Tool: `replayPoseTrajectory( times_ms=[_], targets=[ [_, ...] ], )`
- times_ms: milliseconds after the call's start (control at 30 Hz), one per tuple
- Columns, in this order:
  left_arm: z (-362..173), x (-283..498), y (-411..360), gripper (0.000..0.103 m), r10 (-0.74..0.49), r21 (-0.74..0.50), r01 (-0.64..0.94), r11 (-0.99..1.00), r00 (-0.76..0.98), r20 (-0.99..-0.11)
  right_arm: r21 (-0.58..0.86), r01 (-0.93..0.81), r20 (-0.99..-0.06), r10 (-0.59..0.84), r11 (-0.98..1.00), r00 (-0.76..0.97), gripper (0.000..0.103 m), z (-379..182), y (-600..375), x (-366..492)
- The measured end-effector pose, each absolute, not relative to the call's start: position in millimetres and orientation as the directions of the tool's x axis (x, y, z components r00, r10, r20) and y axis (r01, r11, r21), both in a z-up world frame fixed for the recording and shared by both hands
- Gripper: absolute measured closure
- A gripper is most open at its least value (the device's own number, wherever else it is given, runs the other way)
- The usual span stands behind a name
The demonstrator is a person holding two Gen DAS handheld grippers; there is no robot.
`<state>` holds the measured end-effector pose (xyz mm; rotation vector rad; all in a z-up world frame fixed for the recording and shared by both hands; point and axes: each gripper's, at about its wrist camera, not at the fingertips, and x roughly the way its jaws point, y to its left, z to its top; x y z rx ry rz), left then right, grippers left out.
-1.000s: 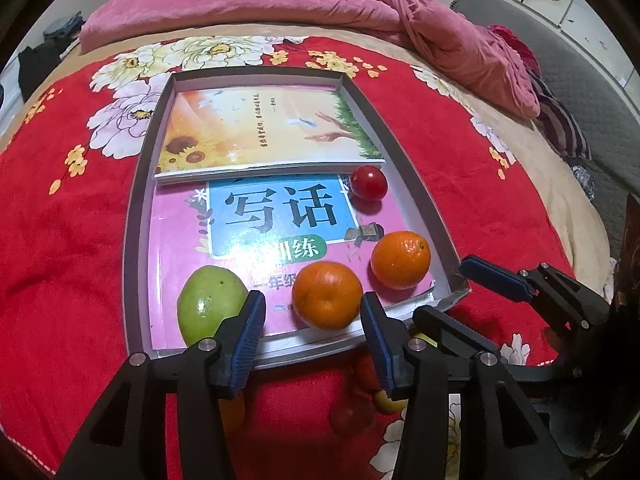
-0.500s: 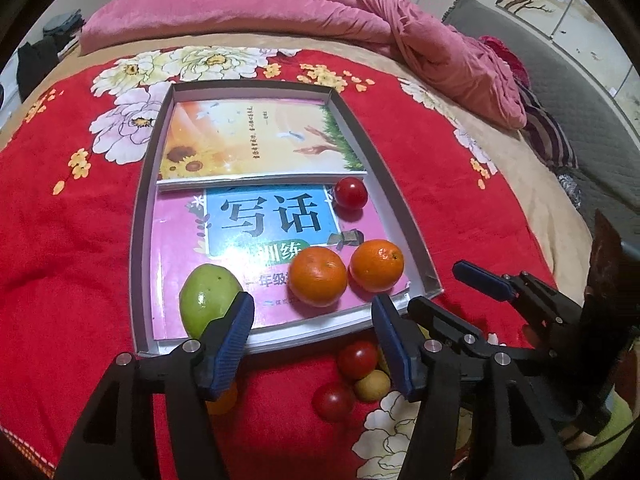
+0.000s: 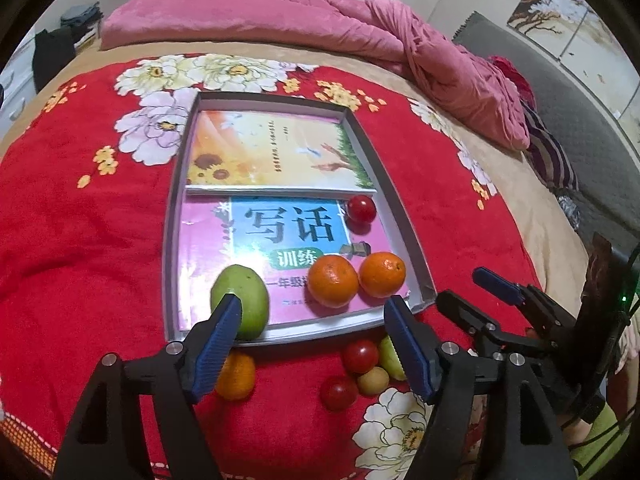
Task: Organize fruits
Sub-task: 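Withdraw both open tools from the tray toward the loose fruit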
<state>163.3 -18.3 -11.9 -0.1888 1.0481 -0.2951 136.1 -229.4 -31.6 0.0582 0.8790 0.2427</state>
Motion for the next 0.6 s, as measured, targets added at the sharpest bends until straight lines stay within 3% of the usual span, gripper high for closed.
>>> replayPoseTrajectory(
  times_ms=[600],
  targets=[
    [1.0,157.4,19.3,0.025,-0.274,-0.284,0.063,0.957,0.524,-0.806,0.163,-0.143,-0.729,0.217,0.976,0.650,0.023,-16.9,-244.5,125.5]
  ],
)
